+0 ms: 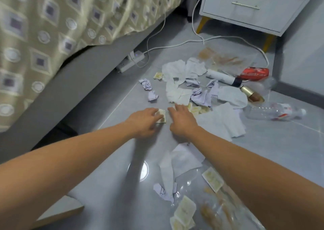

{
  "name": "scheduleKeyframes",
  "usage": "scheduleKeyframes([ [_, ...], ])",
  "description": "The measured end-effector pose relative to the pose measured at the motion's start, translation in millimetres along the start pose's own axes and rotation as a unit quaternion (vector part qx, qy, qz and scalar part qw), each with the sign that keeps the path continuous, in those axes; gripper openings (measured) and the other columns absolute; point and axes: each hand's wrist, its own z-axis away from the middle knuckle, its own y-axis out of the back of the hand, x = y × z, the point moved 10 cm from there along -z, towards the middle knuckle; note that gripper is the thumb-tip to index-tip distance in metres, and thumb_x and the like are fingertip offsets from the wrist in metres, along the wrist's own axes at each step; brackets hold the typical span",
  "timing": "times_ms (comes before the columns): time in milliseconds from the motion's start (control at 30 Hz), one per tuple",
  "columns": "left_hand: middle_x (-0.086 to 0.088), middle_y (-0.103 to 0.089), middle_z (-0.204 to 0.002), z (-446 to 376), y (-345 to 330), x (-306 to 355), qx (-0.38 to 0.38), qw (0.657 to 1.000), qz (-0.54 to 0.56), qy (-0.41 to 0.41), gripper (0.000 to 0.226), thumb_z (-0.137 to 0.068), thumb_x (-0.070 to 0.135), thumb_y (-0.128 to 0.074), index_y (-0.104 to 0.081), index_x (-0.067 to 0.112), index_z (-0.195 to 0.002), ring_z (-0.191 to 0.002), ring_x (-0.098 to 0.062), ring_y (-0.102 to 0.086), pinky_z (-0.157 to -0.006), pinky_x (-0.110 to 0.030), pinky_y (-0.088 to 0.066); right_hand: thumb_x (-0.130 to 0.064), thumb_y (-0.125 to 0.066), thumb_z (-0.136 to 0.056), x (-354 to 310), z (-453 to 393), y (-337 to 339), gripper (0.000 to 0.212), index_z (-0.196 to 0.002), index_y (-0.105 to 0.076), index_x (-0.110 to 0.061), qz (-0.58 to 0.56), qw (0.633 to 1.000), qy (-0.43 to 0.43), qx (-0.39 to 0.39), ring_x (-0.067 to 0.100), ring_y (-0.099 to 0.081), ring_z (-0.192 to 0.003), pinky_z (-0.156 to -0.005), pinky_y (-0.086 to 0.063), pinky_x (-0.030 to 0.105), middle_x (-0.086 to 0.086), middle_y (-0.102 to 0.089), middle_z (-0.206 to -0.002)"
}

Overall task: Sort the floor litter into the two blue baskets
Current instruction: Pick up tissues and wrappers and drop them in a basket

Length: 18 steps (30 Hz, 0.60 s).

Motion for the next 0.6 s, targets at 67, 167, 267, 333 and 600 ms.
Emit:
scheduleKeyframes([
  [67, -0.009, -0.027, -0.161, -13.3, -1.1, 10.5, -0.002, 1.000, -0.010, -0.002, 0.064, -0.096, 0.036, -0.054, -0.033, 0.024, -0.155, -0.146, -0.029, -0.033, -0.110, -0.042, -0.042, -0.019, -0.056, -0.086, 4.7, 4.4, -9.3, 0.060, -0.144, -0.043, -0.018, 0.040, 0.999, -0.001, -0.006, 0.034, -0.039, -0.136, -0.111, -0.035, 0.044, 0.012, -0.042, -0.146],
  [167, -0.007, -0.043, -0.140, -20.7, -9.1, 16.2, -0.015, 1.000, -0.023, 0.006, 0.049, -0.096, 0.036, -0.051, -0.045, 0.024, -0.143, -0.130, -0.029, -0.046, -0.095, -0.042, -0.048, -0.015, -0.056, -0.086, -3.3, 15.6, -11.8, 0.046, -0.131, -0.053, -0.019, 0.074, 0.996, 0.034, 0.036, 0.034, -0.048, -0.120, -0.101, -0.036, 0.041, 0.009, -0.051, -0.131],
  [267, -0.007, -0.048, -0.124, -17.7, -12.5, 25.8, 0.024, 0.997, -0.076, -0.004, 0.033, -0.099, 0.031, -0.051, -0.053, 0.023, -0.131, -0.114, -0.029, -0.052, -0.078, -0.040, -0.044, -0.012, -0.058, -0.088, -14.2, 25.9, -9.1, 0.035, -0.121, -0.061, -0.022, 0.080, 0.992, 0.070, 0.073, 0.033, -0.052, -0.110, -0.091, -0.036, 0.040, 0.007, -0.055, -0.119],
  [333, -0.007, -0.050, -0.116, -12.6, -12.7, 31.6, 0.046, 0.994, -0.100, -0.010, 0.023, -0.101, 0.026, -0.050, -0.055, 0.023, -0.123, -0.105, -0.028, -0.054, -0.071, -0.037, -0.034, -0.010, -0.059, -0.089, -17.9, 29.8, -7.0, 0.029, -0.115, -0.065, -0.021, 0.073, 0.991, 0.080, 0.082, 0.032, -0.056, -0.104, -0.085, -0.035, 0.040, 0.007, -0.059, -0.112],
  [600, -0.006, -0.050, -0.076, 10.3, 17.0, 49.6, 0.137, 0.988, -0.026, -0.060, 0.019, -0.078, 0.007, -0.068, -0.050, 0.015, -0.078, -0.064, -0.030, -0.052, -0.049, -0.037, -0.037, 0.002, -0.069, -0.071, -0.9, 66.4, 38.3, 0.025, -0.090, -0.073, -0.014, -0.071, 0.965, 0.072, 0.242, 0.032, -0.060, -0.070, -0.061, -0.040, 0.035, 0.006, -0.063, -0.081],
])
